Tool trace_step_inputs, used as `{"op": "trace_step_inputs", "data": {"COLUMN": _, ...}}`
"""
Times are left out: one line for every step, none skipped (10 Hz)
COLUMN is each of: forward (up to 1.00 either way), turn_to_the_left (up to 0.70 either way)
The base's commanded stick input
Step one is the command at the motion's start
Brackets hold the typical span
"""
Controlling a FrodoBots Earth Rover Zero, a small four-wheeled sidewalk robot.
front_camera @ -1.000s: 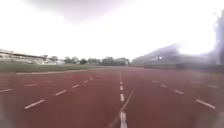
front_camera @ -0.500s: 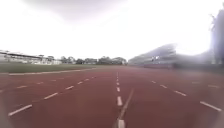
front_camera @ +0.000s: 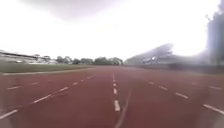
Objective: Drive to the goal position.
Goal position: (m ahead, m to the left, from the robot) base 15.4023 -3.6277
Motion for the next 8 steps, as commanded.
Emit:
{"op": "trace_step_inputs", "data": {"forward": 0.45, "turn_to_the_left": -0.27}}
{"op": "trace_step_inputs", "data": {"forward": 0.45, "turn_to_the_left": -0.27}}
{"op": "trace_step_inputs", "data": {"forward": 0.45, "turn_to_the_left": -0.27}}
{"op": "trace_step_inputs", "data": {"forward": 0.45, "turn_to_the_left": -0.01}}
{"op": "trace_step_inputs", "data": {"forward": 0.45, "turn_to_the_left": 0.0}}
{"op": "trace_step_inputs", "data": {"forward": 0.45, "turn_to_the_left": 0.0}}
{"op": "trace_step_inputs", "data": {"forward": 0.45, "turn_to_the_left": 0.0}}
{"op": "trace_step_inputs", "data": {"forward": 0.45, "turn_to_the_left": 0.0}}
